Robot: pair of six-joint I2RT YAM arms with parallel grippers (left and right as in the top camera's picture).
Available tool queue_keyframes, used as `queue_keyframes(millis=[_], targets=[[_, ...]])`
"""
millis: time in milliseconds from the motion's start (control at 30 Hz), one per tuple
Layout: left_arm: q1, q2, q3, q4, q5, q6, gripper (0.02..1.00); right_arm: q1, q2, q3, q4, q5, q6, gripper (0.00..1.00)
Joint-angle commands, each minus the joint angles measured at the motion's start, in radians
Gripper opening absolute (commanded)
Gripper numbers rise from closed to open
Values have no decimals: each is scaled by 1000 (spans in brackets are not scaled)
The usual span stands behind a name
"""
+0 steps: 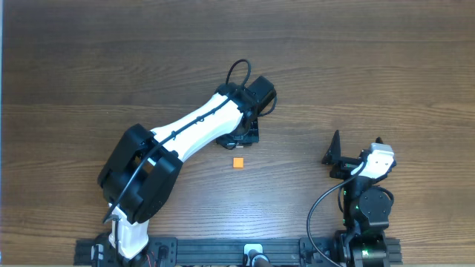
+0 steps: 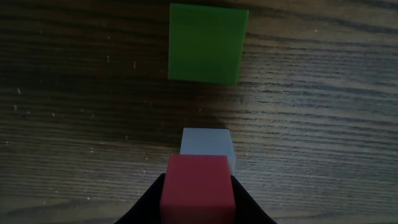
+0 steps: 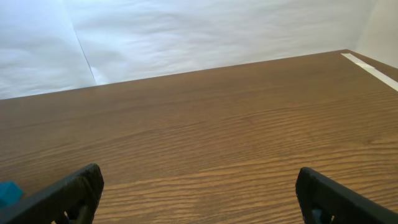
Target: Stack Cubes
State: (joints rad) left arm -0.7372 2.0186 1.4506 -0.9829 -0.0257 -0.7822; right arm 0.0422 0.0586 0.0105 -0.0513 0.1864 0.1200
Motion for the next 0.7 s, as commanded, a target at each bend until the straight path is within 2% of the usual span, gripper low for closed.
queue_keyframes(millis=[33, 700], targets=[[6, -31, 8, -1, 10, -14, 62, -6, -8, -5, -1, 13, -5, 993], [6, -40, 8, 0, 17, -19, 62, -6, -8, -5, -1, 13, -5, 991]])
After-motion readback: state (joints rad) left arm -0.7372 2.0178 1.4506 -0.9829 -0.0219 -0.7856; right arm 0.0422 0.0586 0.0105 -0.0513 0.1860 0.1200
